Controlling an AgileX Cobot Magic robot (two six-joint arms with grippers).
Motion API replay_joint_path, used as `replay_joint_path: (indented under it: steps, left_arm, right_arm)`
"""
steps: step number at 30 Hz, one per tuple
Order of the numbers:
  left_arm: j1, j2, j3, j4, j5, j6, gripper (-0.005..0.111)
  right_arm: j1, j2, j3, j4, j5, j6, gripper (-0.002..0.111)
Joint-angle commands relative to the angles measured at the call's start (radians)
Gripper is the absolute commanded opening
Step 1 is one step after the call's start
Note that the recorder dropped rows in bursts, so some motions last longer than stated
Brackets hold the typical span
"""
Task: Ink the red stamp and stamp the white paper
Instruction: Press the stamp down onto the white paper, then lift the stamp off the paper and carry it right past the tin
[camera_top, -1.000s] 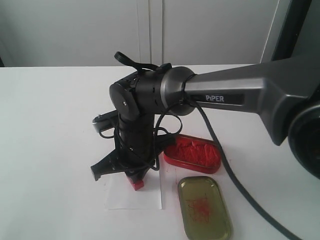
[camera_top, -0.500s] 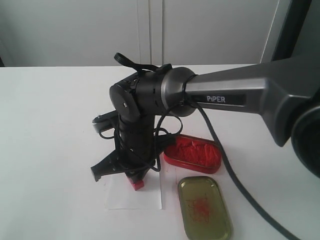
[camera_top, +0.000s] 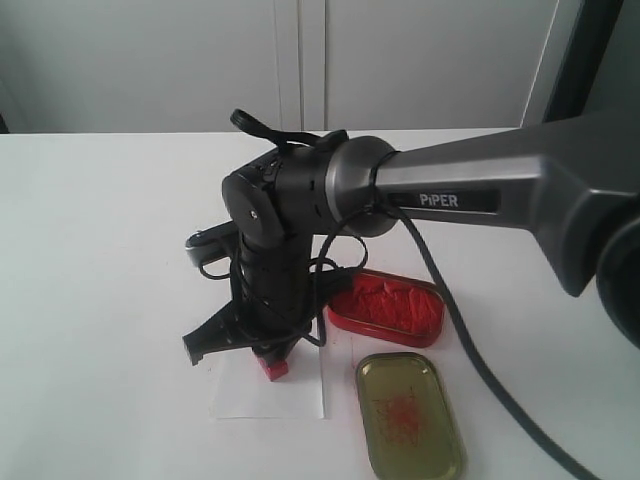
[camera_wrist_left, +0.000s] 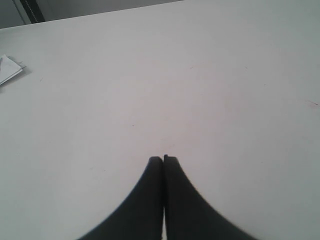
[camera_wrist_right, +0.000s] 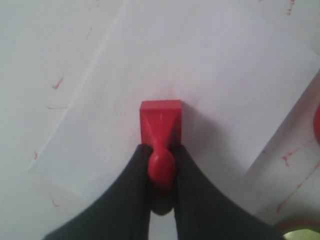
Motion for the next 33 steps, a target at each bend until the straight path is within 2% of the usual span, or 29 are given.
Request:
replay_joint_path:
  steps: [1,33]
  left_arm:
    - [0.002,-0.003,0.003,-0.001,-0.003,0.003,0.000]
    - [0.002,-0.003,0.003,-0.001,-0.003,0.003,0.000]
  right_arm:
    - [0.000,-0.003,0.020,-0.015,0.010,0.004,0.000]
    - [0.000,-0.089,0.020,-0.015,-0.009,0.004,0.000]
